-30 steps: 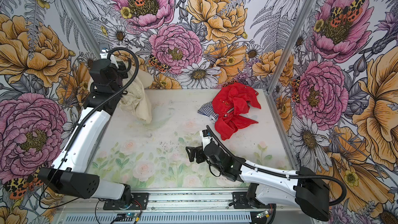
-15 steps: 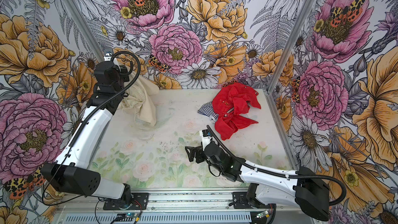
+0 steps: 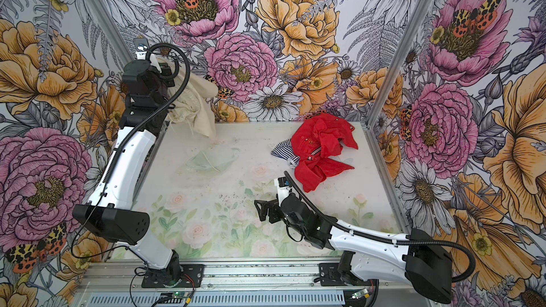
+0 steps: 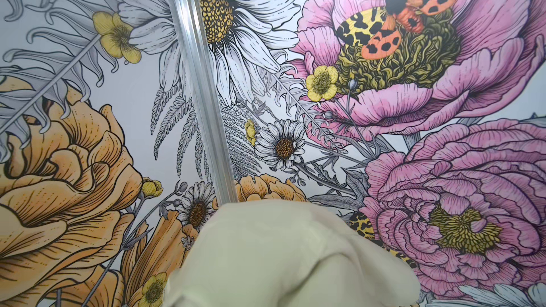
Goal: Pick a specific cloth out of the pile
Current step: 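Lower the beige trousers onto the table with the left gripper and release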
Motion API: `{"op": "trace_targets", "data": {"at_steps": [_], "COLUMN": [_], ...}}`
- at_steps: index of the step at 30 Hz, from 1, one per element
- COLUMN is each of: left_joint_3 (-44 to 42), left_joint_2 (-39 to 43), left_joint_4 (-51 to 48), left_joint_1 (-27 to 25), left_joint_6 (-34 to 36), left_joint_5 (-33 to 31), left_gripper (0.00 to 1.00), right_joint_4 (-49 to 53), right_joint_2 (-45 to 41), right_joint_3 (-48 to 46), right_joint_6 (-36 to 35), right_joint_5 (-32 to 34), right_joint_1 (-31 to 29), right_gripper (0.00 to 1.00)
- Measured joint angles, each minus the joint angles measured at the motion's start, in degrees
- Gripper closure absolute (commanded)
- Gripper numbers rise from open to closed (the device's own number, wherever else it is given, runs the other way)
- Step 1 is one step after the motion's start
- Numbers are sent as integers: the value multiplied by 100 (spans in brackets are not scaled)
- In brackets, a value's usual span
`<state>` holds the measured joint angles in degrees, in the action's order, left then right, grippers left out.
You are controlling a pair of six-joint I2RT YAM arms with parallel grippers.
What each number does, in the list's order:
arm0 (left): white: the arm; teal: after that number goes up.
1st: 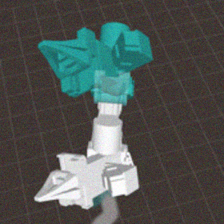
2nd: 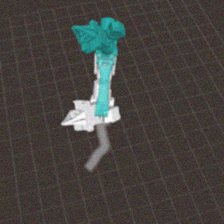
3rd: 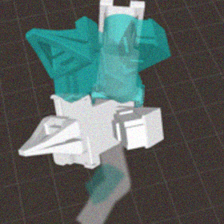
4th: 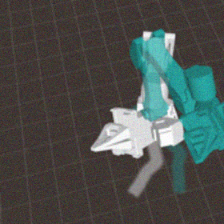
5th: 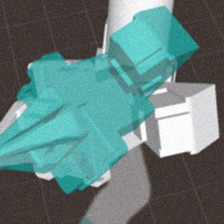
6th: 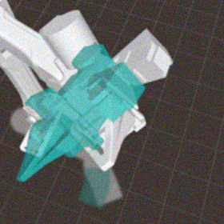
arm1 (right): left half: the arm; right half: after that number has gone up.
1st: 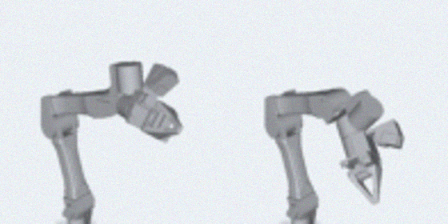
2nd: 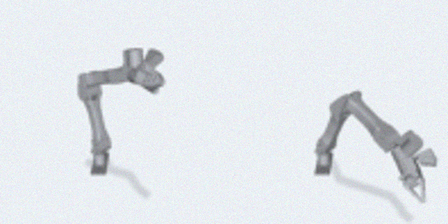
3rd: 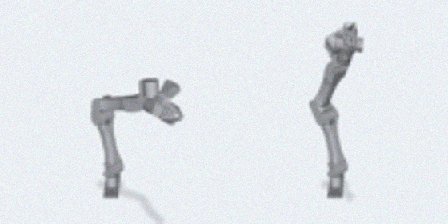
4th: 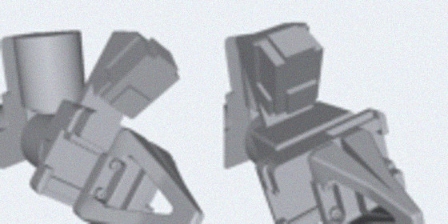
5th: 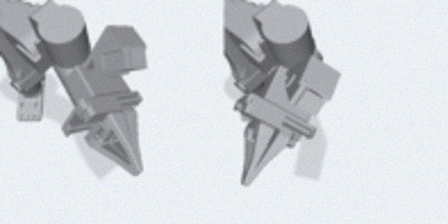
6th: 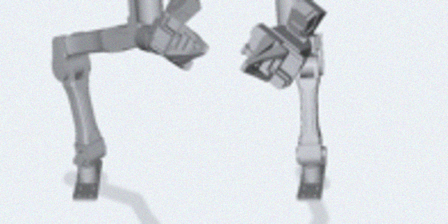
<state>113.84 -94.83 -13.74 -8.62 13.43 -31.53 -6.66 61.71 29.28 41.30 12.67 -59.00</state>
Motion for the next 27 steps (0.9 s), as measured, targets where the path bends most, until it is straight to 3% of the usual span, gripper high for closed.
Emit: {"op": "trace_targets", "data": {"at_steps": [8, 13, 21, 27], "left_joint_3": [-2935, -4133, -4463, -4148], "left_joint_2": [1189, 1513, 1812, 793], "left_joint_4": [396, 83, -984, -2065], "left_joint_1": [-470, -503, -461, -345], "left_joint_6": [155, -107, -782, -1060], "left_joint_5": [-17, 79, 1438, 2282], "left_gripper": [100, 100, 100, 100], "right_joint_4": [-7, -13, -262, -337], "right_joint_2": [-13, -11, 122, 326], "right_joint_3": [-20, -31, -101, -103], "right_joint_6": [2, 2, 26, 26], "right_joint_5": [-4, -28, -48, -118], "right_joint_1": [0, 0, 0, 0], "right_gripper": [1, 1, 1, 1]}}
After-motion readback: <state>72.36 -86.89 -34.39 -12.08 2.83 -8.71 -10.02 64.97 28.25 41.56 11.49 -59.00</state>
